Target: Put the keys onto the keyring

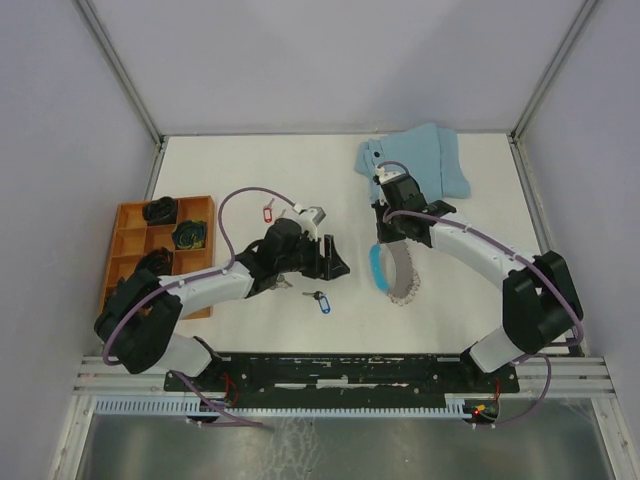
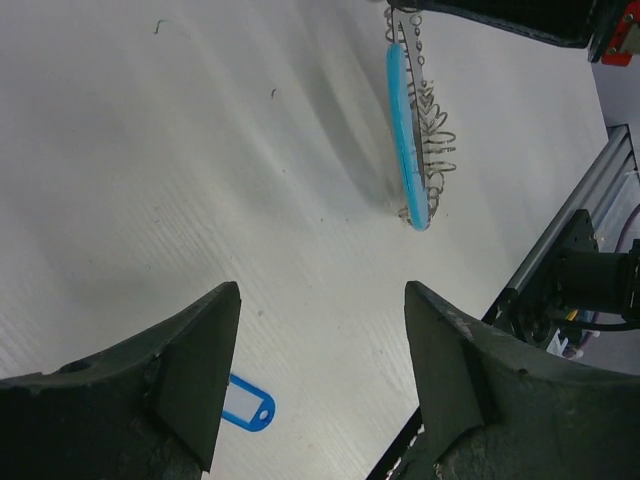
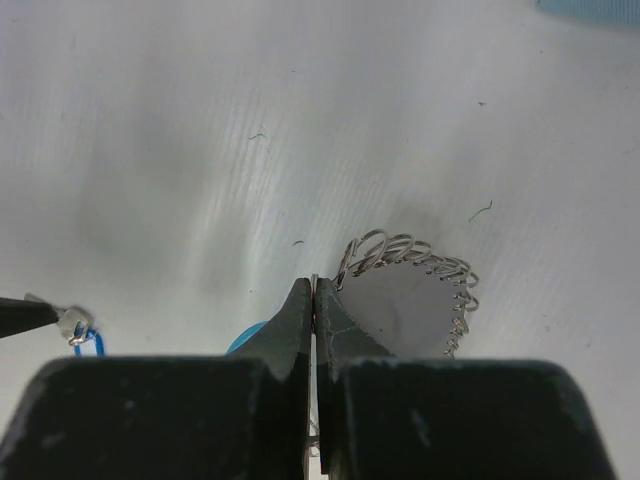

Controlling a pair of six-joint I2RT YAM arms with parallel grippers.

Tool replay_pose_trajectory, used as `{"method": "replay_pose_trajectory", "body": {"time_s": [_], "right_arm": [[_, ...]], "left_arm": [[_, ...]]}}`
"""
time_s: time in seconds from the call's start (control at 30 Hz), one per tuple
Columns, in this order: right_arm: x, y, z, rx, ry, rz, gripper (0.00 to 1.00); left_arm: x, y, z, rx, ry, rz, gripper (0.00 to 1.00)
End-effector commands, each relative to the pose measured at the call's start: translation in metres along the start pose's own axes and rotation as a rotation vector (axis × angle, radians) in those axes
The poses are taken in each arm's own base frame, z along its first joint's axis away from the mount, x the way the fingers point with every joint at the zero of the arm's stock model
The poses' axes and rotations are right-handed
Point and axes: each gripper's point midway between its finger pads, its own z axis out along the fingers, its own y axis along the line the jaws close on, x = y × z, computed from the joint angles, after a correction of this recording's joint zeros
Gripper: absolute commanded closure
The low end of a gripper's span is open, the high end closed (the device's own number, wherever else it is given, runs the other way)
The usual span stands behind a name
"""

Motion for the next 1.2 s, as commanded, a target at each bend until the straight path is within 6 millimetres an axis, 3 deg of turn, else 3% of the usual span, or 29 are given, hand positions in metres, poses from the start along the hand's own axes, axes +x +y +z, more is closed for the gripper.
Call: {"method": "replay_pose_trajectory", "body": {"time_s": [0.0, 0.27, 0.57, 0.9, 1.17], "right_arm": [[-0.016, 0.013, -0.021, -0.073, -0.051, -0.023, 0.99], [-0.023, 0.03, -0.034, -0.166, -0.095, 0.022, 0.99], [-0.023, 0.043, -0.044, -0.243, -0.114, 0.024, 0.99], [-0.027, 0.053, -0.055, -0.298, -0.117, 0.027, 0.99], [-0.025, 0.058, -0.052, -0.311, -0.108, 0.049, 0.99]], "left_arm": [[-0.042, -0.036, 0.005, 0.138, -0.121, 0.036, 0.27], [-0.053, -0.063, 0.017, 0.271, -0.134, 0.015, 0.27], [-0.061, -0.069, 0.037, 0.296, -0.139, 0.01, 0.31], [-0.06, -0.064, 0.04, 0.286, -0.14, 0.04, 0.41], [-0.062, -0.07, 0.044, 0.322, -0.142, 0.059, 0.51]]}}
